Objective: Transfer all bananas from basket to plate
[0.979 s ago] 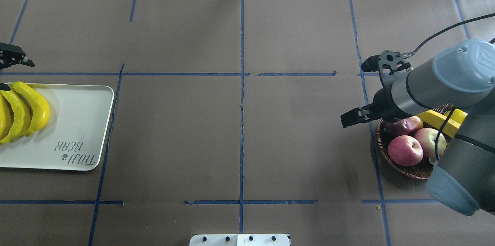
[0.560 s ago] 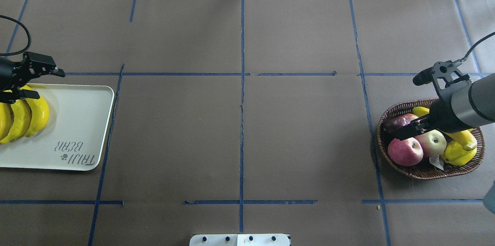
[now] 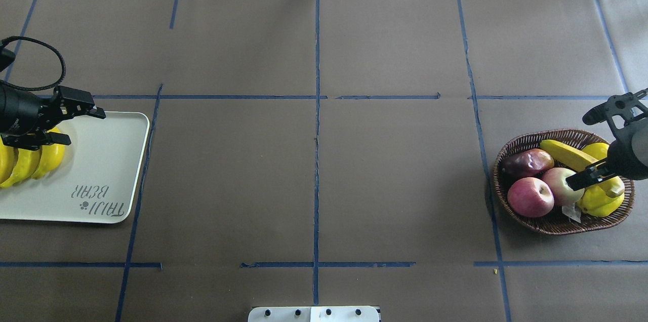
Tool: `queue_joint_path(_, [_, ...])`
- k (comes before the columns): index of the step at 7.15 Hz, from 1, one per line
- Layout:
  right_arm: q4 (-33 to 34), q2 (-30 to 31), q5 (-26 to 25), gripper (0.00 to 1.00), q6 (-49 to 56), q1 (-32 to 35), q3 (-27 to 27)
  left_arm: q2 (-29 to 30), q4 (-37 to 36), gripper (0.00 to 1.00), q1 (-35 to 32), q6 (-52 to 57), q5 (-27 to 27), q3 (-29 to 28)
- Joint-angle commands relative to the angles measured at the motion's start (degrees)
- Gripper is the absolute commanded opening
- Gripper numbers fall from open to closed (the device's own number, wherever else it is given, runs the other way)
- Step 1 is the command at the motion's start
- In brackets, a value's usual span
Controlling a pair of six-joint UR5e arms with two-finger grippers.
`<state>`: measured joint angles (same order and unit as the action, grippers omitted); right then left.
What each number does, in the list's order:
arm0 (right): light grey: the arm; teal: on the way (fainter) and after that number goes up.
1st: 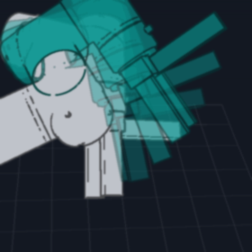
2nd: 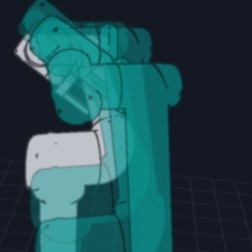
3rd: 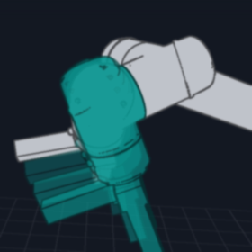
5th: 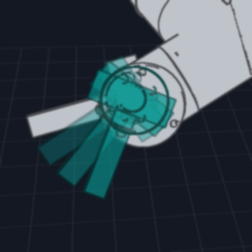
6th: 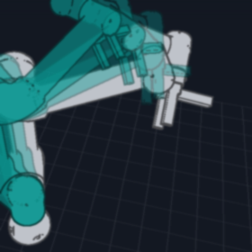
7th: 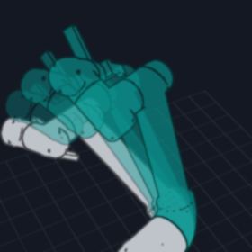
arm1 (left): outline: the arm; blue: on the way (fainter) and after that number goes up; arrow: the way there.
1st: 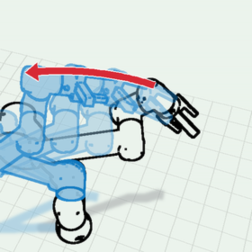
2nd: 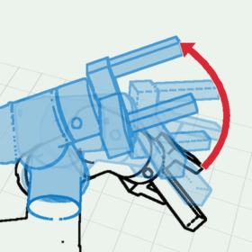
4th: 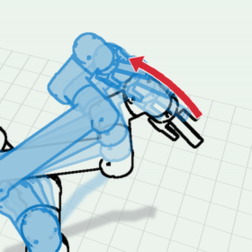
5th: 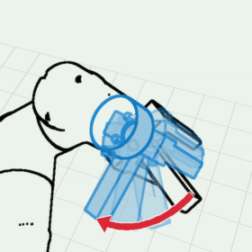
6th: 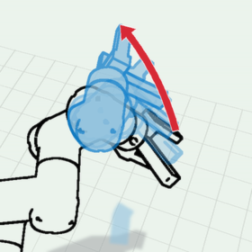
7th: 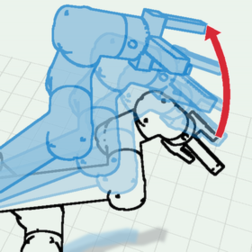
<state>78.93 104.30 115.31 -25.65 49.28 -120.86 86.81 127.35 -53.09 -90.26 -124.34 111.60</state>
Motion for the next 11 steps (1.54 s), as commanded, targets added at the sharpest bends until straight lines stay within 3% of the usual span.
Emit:
queue_joint_path(1, [5.2,-0.2,0.0,1.0,9.8,4.7,1.2,-0.1,0.0,1.0,0.8,0.0,0.1,0.0])
queue_joint_path(3, [4.6,-0.9,-0.2,1.0,9.0,4.5,7.5,-0.1,0.0,1.0,0.9,0.0,0.1,-0.1])
queue_joint_path(7, [4.6,-2.2,0.9,0.96,8.5,3.0,7.3,-0.2,0.0,1.0,0.9,0.0,0.0,0.1])
queue_joint_path(11, [4.5,-2.2,1.8,0.64,6.9,0.7,7.2,-0.2,0.0,1.0,0.9,-0.1,0.0,0.0])
